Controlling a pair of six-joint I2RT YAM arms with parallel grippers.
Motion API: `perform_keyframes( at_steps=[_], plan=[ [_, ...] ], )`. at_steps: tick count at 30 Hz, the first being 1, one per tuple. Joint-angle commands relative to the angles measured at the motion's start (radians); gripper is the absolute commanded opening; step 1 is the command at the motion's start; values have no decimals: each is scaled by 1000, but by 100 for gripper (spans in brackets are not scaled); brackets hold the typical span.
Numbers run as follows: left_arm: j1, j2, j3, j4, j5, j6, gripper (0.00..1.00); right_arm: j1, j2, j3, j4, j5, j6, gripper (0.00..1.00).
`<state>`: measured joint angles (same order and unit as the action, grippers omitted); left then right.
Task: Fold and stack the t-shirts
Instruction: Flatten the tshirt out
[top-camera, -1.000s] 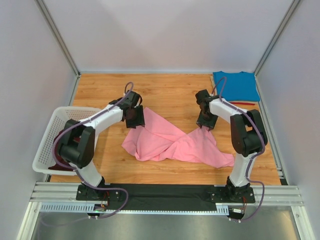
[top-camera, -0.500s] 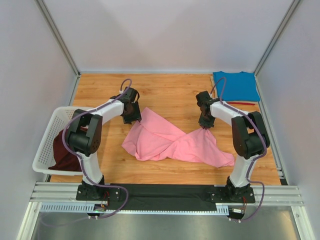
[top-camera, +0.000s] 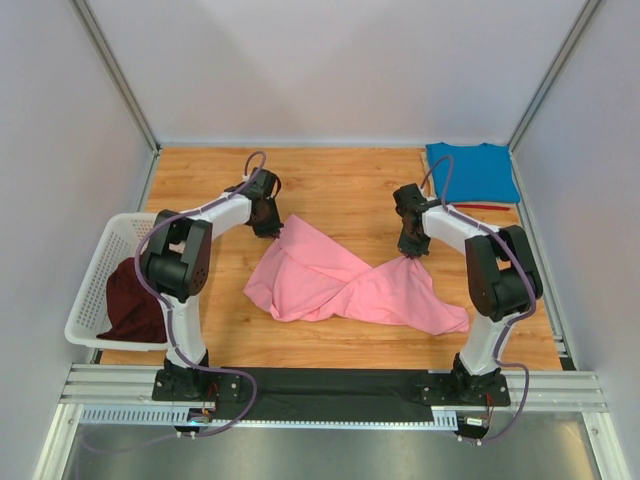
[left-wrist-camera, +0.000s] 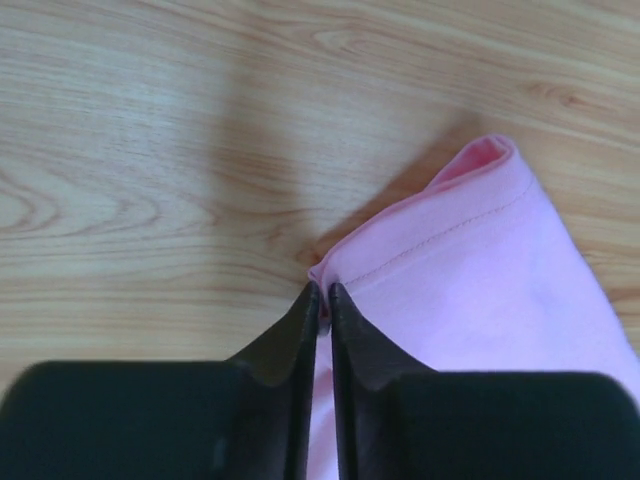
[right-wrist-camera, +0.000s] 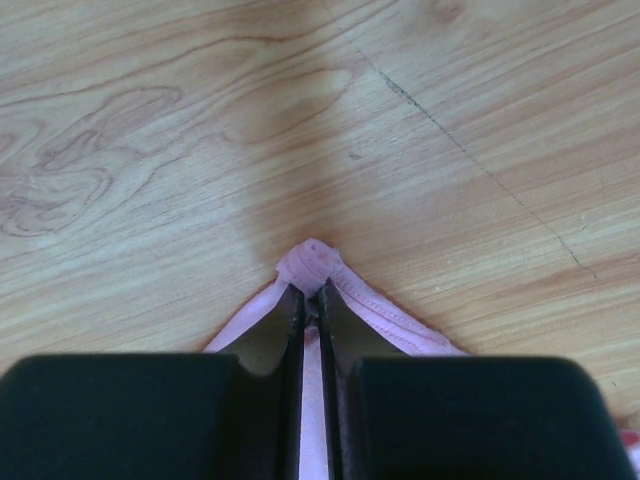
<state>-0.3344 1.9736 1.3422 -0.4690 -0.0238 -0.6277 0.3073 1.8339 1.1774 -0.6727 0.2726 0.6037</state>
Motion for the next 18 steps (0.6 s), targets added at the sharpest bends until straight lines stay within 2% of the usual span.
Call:
perform_keyframes(
  at_steps=[1, 2, 5, 8, 10, 14, 16, 18],
  plan=[
    [6, 21, 32, 6, 18, -4, 10, 1, -15, -18, 27, -3, -24, 5],
    [6, 16, 43, -11, 18, -7, 0, -2, -15, -15, 28, 10, -28, 4],
    [9, -24, 99, -69, 12, -7, 0, -2, 7, 80, -17, 60, -39, 2],
    [21, -91, 214, -159, 2, -9, 0, -2, 5, 307, -151, 98, -42, 0],
    [38, -155, 279, -227, 8, -12, 0, -4, -24, 458, -231, 119, -47, 0],
    [63, -263, 432, -318, -17, -15, 0, -5, -136, 632, -303, 157, -134, 0],
    [63, -323, 451, -355, -36, 2, 0, -4, -205, 677, -389, 203, -150, 0],
    [64, -363, 422, -367, -51, 3, 0, -2, -290, 647, -444, 218, -148, 0]
  ],
)
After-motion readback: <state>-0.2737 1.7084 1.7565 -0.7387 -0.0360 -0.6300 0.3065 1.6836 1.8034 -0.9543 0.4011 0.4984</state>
